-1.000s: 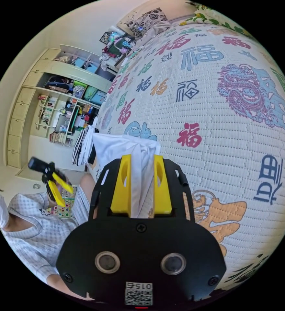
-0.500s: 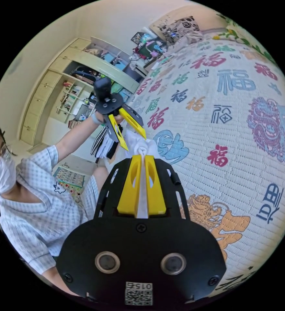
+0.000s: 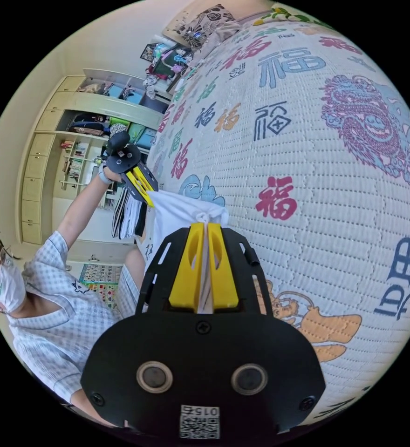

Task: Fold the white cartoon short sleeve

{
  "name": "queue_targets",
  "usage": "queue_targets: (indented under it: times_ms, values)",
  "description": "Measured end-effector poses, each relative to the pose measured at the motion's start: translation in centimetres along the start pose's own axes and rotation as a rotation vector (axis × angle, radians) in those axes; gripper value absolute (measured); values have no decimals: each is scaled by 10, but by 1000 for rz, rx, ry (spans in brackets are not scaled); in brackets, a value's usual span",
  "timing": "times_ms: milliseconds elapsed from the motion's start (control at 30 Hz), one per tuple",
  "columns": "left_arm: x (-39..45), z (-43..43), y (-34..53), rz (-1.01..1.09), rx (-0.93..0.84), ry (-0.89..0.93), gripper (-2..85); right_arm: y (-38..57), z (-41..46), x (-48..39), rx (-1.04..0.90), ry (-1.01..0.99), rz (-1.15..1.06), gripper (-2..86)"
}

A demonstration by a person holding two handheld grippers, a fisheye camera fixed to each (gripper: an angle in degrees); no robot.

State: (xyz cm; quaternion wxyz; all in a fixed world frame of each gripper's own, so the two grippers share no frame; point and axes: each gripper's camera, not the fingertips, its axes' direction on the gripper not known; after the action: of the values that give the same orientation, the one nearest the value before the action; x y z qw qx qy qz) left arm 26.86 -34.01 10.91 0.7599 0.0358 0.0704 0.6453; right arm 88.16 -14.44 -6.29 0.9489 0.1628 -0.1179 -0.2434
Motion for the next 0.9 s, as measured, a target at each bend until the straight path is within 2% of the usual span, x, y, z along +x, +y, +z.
queue_targets:
  times_ms: [100,233,400,500,633,800,900]
  values:
    - [-22,-7,19,-51,68,73,4,3,-1,6,14,-17,-22,1]
    - [-39,-26,65,-109,261,129,3,14,-8,27,69,-118,43,-2]
    - [-39,-40,134,-259,387,41,1,32,-26,31,122,-14,75,-2]
    - [-5,-38,179,-263,579,-19,17,51,-35,11,137,-28,13,6]
    - [67,20,229,-379,744,-117,66,94,-22,-30,35,83,-61,44]
    - [125,127,257,-582,841,-27,76,150,25,-46,-135,153,-1,77]
    - [143,168,262,-643,901,54,82,168,41,-43,-106,114,58,46]
